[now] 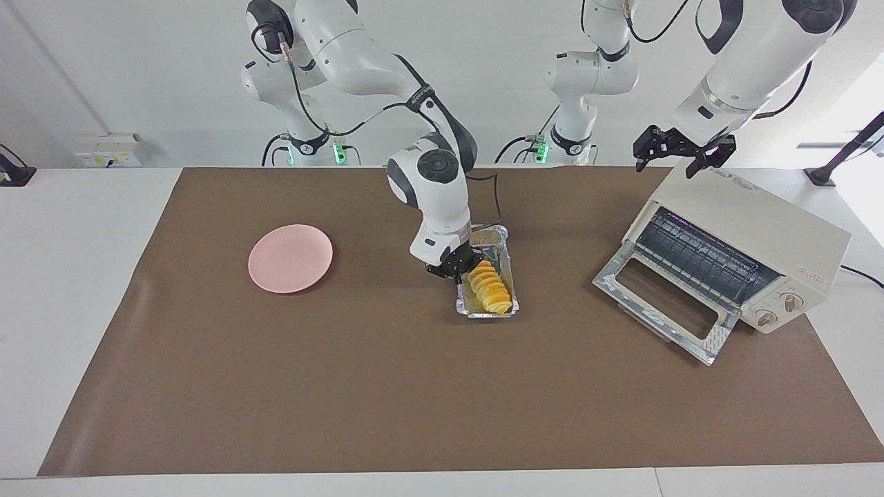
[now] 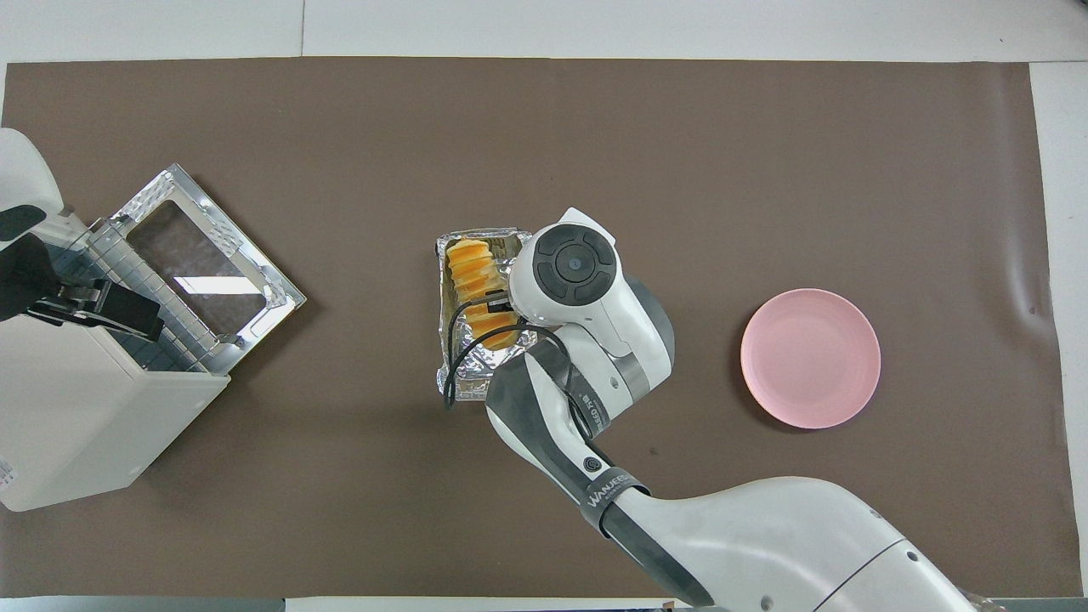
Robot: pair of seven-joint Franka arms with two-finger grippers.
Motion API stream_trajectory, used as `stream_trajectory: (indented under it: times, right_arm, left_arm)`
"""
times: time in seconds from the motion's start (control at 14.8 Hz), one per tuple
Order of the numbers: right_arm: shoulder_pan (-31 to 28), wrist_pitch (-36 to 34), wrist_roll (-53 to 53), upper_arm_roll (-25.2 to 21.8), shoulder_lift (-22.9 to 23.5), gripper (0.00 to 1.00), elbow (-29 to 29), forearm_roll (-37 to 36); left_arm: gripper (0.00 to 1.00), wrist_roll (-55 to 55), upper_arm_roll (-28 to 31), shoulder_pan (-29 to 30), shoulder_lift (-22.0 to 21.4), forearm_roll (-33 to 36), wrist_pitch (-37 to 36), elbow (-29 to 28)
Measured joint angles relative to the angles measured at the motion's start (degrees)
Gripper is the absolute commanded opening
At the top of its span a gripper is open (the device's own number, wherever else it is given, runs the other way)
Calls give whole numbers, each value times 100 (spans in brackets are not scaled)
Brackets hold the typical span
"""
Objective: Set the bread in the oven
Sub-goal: 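Slide the foil tray toward the oven with the right gripper, then withdraw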
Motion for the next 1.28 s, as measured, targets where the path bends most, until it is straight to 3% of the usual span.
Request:
stream_trajectory:
  times: [0.54,0.74,0.95,1.28]
  right_arm:
    - [-9,-32,321,-33,-107,100,-5,0]
    - [-143,-490,323,-151,-346,100,108,-1]
    - [-688,-1004,132,-185,-815,100,199,-7]
    - [-1819,-1440,-1565,-201,-1455,100,204,-7]
  left_arm:
    - [100,0,0,0,0,0,0,0]
    - [100,0,-23,-4,-7,-8,-36,0]
    - [100,0,-129,-28,-66,-13,-55,1]
    - [100,-58,-129,-37,-146,-54,-157,-26]
